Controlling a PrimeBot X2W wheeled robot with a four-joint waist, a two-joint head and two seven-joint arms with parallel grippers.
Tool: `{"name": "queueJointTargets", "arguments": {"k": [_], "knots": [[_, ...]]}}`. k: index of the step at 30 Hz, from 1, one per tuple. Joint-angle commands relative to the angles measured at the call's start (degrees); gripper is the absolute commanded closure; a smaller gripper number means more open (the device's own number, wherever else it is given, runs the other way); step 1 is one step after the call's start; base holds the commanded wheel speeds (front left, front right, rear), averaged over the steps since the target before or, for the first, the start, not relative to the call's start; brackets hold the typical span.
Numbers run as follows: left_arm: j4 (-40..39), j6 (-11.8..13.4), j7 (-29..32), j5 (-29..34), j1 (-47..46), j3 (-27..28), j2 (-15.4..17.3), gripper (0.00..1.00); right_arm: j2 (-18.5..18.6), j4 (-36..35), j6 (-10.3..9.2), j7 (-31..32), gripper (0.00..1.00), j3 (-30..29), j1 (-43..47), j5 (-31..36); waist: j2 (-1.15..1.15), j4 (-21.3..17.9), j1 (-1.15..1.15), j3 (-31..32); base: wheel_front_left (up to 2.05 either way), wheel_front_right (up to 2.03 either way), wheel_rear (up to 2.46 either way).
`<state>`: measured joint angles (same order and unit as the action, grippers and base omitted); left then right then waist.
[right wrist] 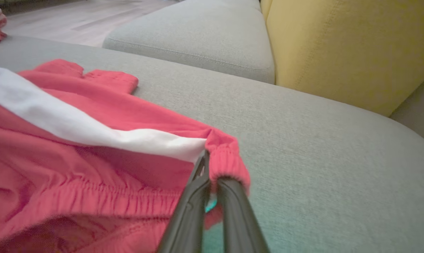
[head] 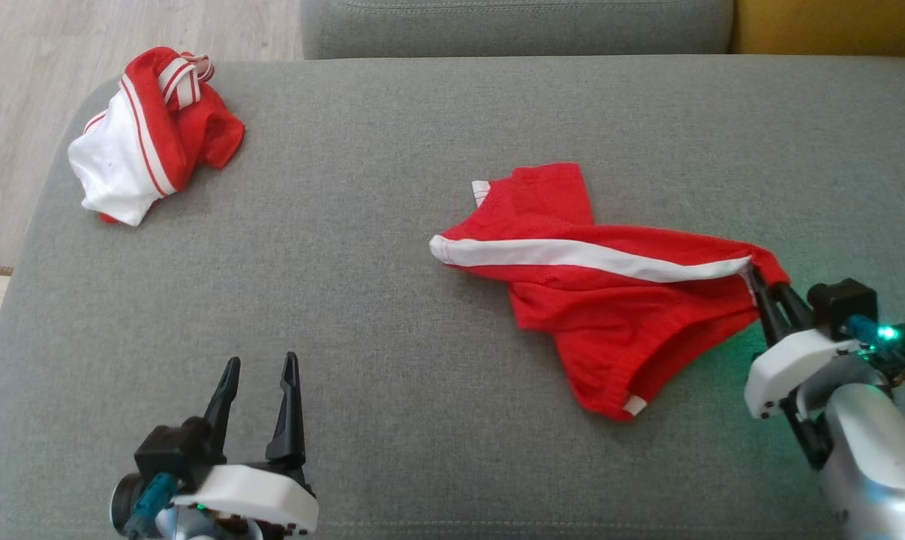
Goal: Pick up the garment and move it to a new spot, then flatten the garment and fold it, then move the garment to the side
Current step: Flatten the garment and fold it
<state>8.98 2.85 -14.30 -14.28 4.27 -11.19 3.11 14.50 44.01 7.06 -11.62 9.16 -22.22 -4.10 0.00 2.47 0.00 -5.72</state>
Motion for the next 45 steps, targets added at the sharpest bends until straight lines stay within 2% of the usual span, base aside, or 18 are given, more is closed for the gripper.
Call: {"name": "queueJointTargets", "arguments": {"k": [1, 6, 7, 8, 9, 10, 19, 26, 33, 40, 45], "knots": [[-1.64, 0.02, -0.70, 0.24, -2.29, 1.32, -0.24, 0.00, 1.35, -0.52, 0.43, -0.89, 1.00, 0.33, -3.00, 0.95, 0.00, -0.11, 0.00, 0.03, 0.00, 0.00, 0.00], [-1.57, 0.09, -0.70, 0.19, -2.14, 1.19, -0.24, 0.00, 1.35, 3.00, 0.43, -1.86, 1.00, -0.32, -5.83, 2.88, 0.00, -0.86, 0.00, 0.21, 0.00, 0.00, 0.00], [-1.53, 0.08, -0.70, 0.15, -2.11, 1.10, -0.24, 0.00, 1.20, 3.68, 0.43, -2.05, 0.80, -0.21, -6.27, 3.15, 0.00, -1.03, 0.00, 0.25, 0.00, 0.00, 0.00], [-1.48, 0.07, -0.70, 0.10, -2.10, 0.98, -0.24, 0.00, 1.06, 4.36, 0.43, -2.23, 0.46, -0.09, -6.66, 3.41, 0.00, -1.20, 0.00, 0.29, 0.00, 0.00, 0.00], [-1.43, 0.06, -0.70, 0.06, -2.10, 0.84, -0.24, 0.00, 0.90, 5.04, 0.43, -2.40, 0.05, 0.04, -6.96, 3.63, 0.00, -1.33, 0.00, 0.35, 0.00, 0.00, 0.00], [-1.37, 0.08, -0.70, 0.00, -2.10, 0.70, -0.24, 0.00, 0.66, 5.66, 0.43, -2.57, 0.00, 0.18, -7.13, 3.74, 0.00, -1.49, 0.00, 0.45, 0.00, 0.00, 0.00], [-1.22, 0.52, -0.70, -0.35, -1.52, 0.44, -0.24, 0.00, -1.20, 5.59, 0.43, -3.33, 0.00, -0.60, -4.60, 1.87, 0.00, -2.93, 0.00, 1.27, 0.00, 0.00, 0.00], [-1.44, 0.69, -0.70, -0.35, -1.19, 0.82, -0.24, 0.00, -2.67, -3.27, 0.43, -3.37, 0.00, -4.37, 0.34, 1.66, 0.00, -4.00, 0.00, 1.81, 0.00, 0.00, 0.00], [-1.98, 0.97, -0.70, -0.65, -1.21, 1.74, -0.24, 0.00, -6.41, -13.36, 0.43, -3.37, 0.00, -6.83, 4.42, 3.25, 0.00, -4.67, 0.00, 2.88, 0.00, 0.00, 0.00], [-2.02, 1.16, -0.70, -0.81, -0.75, 2.11, -0.24, 0.00, -10.07, -19.76, 0.43, -3.37, 0.00, -7.63, 8.33, 3.81, 0.00, -4.66, 0.00, 4.74, 0.00, 0.00, 0.00], [-2.12, 1.25, -0.70, -0.79, -0.28, 2.21, -0.24, 0.00, -11.17, -22.49, 0.43, -3.38, 0.00, -8.13, 10.73, 3.77, 0.00, -4.63, 0.00, 5.47, 0.00, 0.00, 0.00]]}}
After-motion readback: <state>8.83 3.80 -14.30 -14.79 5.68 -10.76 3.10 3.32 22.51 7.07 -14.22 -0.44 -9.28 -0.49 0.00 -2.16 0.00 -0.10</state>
